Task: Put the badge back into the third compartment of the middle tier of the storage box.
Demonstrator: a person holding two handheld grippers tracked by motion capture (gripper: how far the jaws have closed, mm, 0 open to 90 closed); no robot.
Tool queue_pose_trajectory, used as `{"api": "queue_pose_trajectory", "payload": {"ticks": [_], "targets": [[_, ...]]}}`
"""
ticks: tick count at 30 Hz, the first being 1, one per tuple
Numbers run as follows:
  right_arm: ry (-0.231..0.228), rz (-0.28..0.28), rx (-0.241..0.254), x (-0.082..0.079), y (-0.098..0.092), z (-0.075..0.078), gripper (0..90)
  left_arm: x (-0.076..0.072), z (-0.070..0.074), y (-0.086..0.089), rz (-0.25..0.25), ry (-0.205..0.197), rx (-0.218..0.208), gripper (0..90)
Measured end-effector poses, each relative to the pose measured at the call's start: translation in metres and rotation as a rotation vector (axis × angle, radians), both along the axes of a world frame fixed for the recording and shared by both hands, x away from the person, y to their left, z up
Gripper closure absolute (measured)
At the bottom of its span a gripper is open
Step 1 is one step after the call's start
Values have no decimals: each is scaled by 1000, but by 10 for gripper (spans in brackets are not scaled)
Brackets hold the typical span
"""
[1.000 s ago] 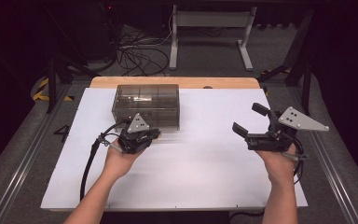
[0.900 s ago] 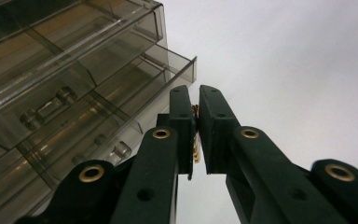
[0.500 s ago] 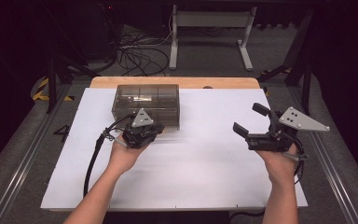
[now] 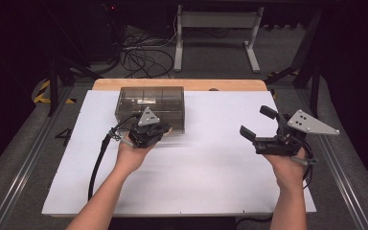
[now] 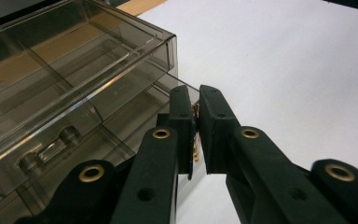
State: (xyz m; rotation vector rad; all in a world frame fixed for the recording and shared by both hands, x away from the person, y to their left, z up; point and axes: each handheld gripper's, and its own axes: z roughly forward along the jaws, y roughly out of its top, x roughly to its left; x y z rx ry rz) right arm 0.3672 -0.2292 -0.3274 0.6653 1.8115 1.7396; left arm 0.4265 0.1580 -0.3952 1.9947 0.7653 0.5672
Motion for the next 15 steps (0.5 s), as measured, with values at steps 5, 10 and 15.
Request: {"api": "queue_pose_trajectory", "payload": {"ticks": [5,10,15], "targets": [[-1,-1,-3,0,-1,0,31,4,-1,-4,8,-7,-11,845],[0,-1,1,0,-1,0,31,8,-2,-7,16,-11,-17,845],[-1,-2,2,0,-1,0,31,13,-4,-9,26,-11,-31,845]]}}
